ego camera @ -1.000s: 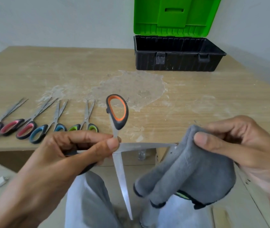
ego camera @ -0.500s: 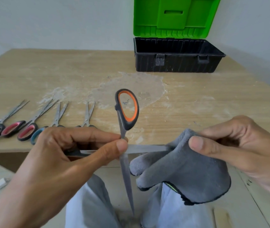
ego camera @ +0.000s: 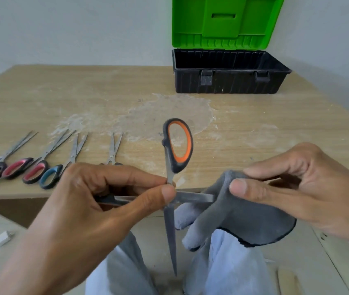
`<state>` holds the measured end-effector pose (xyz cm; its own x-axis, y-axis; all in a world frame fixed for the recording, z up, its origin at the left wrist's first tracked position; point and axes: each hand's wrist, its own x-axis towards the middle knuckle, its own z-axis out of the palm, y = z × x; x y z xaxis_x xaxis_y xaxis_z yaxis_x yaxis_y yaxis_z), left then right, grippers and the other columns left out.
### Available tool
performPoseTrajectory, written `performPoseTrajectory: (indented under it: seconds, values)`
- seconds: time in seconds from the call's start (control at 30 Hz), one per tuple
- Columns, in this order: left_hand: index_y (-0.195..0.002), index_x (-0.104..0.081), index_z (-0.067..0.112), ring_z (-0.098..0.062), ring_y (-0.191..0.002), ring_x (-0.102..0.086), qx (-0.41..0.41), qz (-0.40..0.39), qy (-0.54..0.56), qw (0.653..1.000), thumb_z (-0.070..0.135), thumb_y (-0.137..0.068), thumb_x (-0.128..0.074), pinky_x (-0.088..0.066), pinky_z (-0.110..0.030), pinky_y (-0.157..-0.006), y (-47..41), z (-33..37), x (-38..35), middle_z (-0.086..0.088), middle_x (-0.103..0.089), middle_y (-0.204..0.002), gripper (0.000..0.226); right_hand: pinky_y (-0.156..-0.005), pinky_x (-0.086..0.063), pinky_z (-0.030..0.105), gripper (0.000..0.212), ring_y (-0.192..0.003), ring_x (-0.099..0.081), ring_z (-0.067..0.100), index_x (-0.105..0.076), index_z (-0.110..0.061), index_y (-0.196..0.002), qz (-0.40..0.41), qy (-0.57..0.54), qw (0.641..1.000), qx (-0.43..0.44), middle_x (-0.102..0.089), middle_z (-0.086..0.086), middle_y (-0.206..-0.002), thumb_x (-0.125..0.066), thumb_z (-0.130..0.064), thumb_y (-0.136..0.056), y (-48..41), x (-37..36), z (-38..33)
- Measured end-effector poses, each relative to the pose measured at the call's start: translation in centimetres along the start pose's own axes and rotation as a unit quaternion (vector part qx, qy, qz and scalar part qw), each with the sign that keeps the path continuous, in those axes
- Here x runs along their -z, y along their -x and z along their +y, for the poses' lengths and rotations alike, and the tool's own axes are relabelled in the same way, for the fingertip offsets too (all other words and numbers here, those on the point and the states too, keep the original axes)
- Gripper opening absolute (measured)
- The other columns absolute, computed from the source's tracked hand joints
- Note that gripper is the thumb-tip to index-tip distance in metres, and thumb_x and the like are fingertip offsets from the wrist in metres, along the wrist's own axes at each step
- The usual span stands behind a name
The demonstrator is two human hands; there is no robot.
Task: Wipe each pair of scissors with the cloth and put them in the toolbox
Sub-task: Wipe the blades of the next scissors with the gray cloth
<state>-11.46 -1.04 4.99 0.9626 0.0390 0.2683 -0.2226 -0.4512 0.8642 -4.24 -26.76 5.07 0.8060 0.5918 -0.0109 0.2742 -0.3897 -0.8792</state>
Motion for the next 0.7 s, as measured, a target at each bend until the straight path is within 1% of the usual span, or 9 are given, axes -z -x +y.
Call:
performPoseTrajectory:
  seconds: [0.07, 0.1, 0.17, 0.2, 0.27, 0.33, 0.47, 0.57, 0.7]
  values:
    - [-0.066, -0.079, 0.038, 0.000, -0.056, -0.070, 0.033, -0.015, 0.041, 0.998, 0.036, -0.060, -0.082, -0.050, -0.007, -0.054, -0.1, 0.4, -0.7, 0.014, -0.073, -0.061, 0.007, -0.058, -0.057, 0.046, 0.029, -0.068, -0.072, 0.036, -0.086, -0.034, -0.099, -0.018, 0.011, 1.000, 0.008, -0.079, 0.009, -0.079, -0.070, -0.058, -0.094, -0.3, -1.0, -0.4]
    - [-0.065, -0.080, 0.036, -0.002, -0.057, -0.071, 0.047, -0.023, 0.058, 0.997, 0.034, -0.058, -0.079, -0.051, -0.007, -0.054, -0.2, 0.6, -1.0, 0.012, -0.074, -0.061, 0.007, -0.055, -0.053, 0.045, 0.030, -0.066, -0.069, 0.038, -0.086, -0.031, -0.098, -0.021, 0.015, 1.000, 0.012, -0.079, 0.009, -0.080, -0.071, -0.056, -0.094, -0.5, -1.5, -0.5]
    - [-0.063, -0.080, 0.034, -0.001, -0.056, -0.070, 0.055, -0.021, 0.073, 0.996, 0.032, -0.058, -0.078, -0.050, -0.007, -0.053, -0.3, 0.7, -1.2, 0.009, -0.074, -0.060, 0.006, -0.058, -0.055, 0.040, 0.029, -0.071, -0.072, 0.036, -0.086, -0.027, -0.095, -0.010, 0.000, 1.000, 0.017, -0.080, 0.010, -0.082, -0.073, -0.052, -0.092, -0.8, -2.0, -0.5]
    - [-0.062, -0.080, 0.034, 0.001, -0.054, -0.069, 0.058, -0.014, 0.078, 0.995, 0.032, -0.058, -0.078, -0.049, -0.007, -0.052, -0.3, 0.6, -1.0, 0.009, -0.074, -0.059, 0.005, -0.056, -0.053, 0.033, 0.027, -0.069, -0.073, 0.030, -0.086, -0.026, -0.093, -0.001, -0.006, 1.000, 0.021, -0.080, 0.006, -0.078, -0.074, -0.049, -0.091, -0.9, -2.0, -0.5]
    - [-0.061, -0.080, 0.033, 0.002, -0.052, -0.066, 0.071, 0.000, 0.094, 0.993, 0.031, -0.058, -0.078, -0.047, -0.006, -0.050, -0.3, 0.4, -0.8, 0.006, -0.074, -0.060, 0.005, -0.053, -0.047, 0.026, 0.029, -0.063, -0.070, 0.026, -0.086, -0.019, -0.088, 0.009, -0.002, 1.000, 0.026, -0.076, 0.003, -0.070, -0.077, -0.046, -0.092, -0.9, -1.6, -0.5]
    - [-0.062, -0.080, 0.030, 0.002, -0.052, -0.064, 0.092, -0.001, 0.107, 0.990, 0.031, -0.058, -0.078, -0.045, -0.006, -0.049, -0.2, 0.2, -0.7, 0.002, -0.073, -0.060, 0.004, -0.056, -0.047, 0.016, 0.020, -0.061, -0.070, 0.012, -0.087, -0.025, -0.084, 0.016, -0.019, 0.999, 0.021, -0.078, -0.003, -0.070, -0.077, -0.042, -0.088, -0.8, -1.5, -0.8]
    - [-0.069, -0.081, 0.026, -0.003, -0.057, -0.063, 0.120, -0.021, 0.134, 0.983, 0.036, -0.062, -0.076, -0.049, -0.010, -0.056, -0.1, -0.4, -1.2, 0.000, -0.073, -0.063, 0.013, -0.060, -0.053, 0.015, 0.017, -0.068, -0.076, 0.006, -0.087, -0.032, -0.086, 0.036, -0.013, 0.999, 0.021, -0.081, -0.013, -0.074, -0.077, -0.045, -0.080, -0.8, -2.5, -1.1]
    - [-0.071, -0.081, 0.025, -0.004, -0.057, -0.061, 0.115, -0.028, 0.133, 0.984, 0.036, -0.065, -0.075, -0.047, -0.011, -0.055, -0.1, -0.5, -1.4, 0.000, -0.070, -0.060, 0.015, -0.057, -0.045, 0.019, 0.017, -0.060, -0.062, 0.004, -0.085, -0.036, -0.084, 0.045, 0.012, 0.998, 0.034, -0.075, -0.008, -0.066, -0.079, -0.052, -0.085, -1.1, -3.3, -1.0]
    - [-0.073, -0.081, 0.026, -0.003, -0.058, -0.062, 0.104, -0.050, 0.111, 0.987, 0.037, -0.069, -0.074, -0.045, -0.010, -0.055, 0.2, -0.6, -1.1, -0.002, -0.070, -0.061, 0.014, -0.057, -0.044, 0.014, 0.021, -0.061, -0.064, 0.001, -0.087, -0.029, -0.084, 0.007, -0.022, 1.000, 0.018, -0.079, -0.009, -0.071, -0.078, -0.048, -0.086, -1.3, -3.0, -1.3]
